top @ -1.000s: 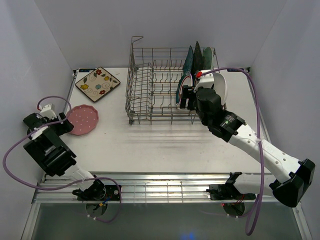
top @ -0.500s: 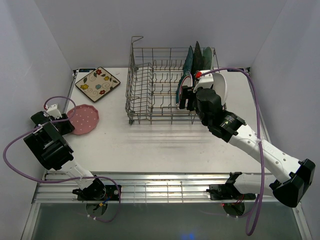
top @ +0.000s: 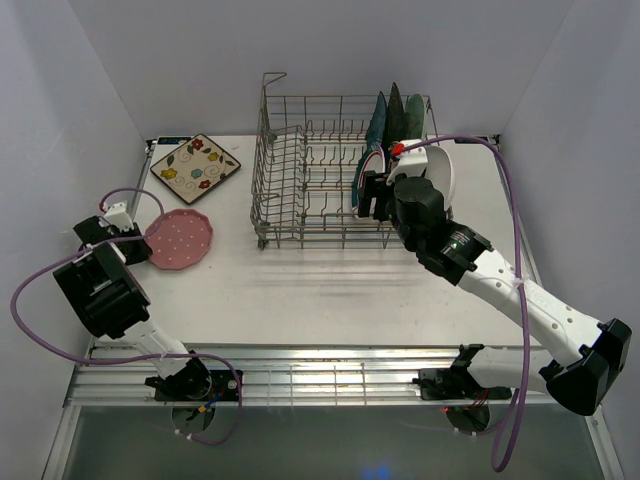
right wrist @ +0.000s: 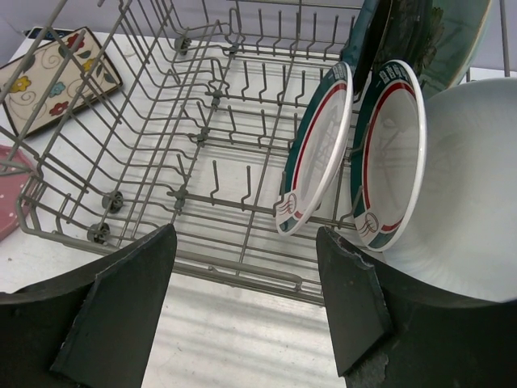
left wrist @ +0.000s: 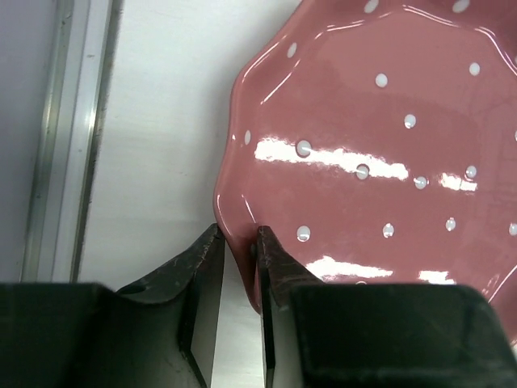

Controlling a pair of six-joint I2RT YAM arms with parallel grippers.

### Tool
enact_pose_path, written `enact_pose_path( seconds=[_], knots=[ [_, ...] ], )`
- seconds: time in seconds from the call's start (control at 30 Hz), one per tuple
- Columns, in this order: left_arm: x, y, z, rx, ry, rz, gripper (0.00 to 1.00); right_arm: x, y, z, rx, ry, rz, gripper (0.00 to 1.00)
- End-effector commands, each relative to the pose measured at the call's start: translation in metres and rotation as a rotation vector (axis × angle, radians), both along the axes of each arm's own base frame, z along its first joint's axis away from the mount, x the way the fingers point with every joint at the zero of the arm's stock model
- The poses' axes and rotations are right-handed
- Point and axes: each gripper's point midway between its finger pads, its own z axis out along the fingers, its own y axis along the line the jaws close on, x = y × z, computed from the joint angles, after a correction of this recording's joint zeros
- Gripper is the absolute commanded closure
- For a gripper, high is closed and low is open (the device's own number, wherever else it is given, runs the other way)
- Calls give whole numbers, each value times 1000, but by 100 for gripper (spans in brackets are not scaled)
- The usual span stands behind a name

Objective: Load the plates into the dish rack
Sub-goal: Pick up the plate at the center of the board.

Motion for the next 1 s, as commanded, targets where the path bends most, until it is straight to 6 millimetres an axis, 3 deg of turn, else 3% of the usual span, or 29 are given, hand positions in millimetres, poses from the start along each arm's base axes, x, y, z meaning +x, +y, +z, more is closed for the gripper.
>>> enact_pose_path(
  seconds=[0.0, 0.3, 0.47, 0.67, 0.97],
  knots=[
    [1, -15, 6, 27, -11, -65, 79, -3, 6, 15, 62, -39, 28, 25],
    [3, -28, 5, 7, -12, -125, 100, -16, 12, 20, 97, -40, 89, 25],
    [3, -33, 6, 3, -16, -156, 100, -25, 25, 21, 114, -31, 171, 26],
    [4, -45, 9, -41, -29, -231, 100, -40, 56, 19, 119, -2, 324, 25],
    [2, -56, 25, -82, -49, -267, 100, -61, 99, 0, 123, 48, 487, 25]
  ],
)
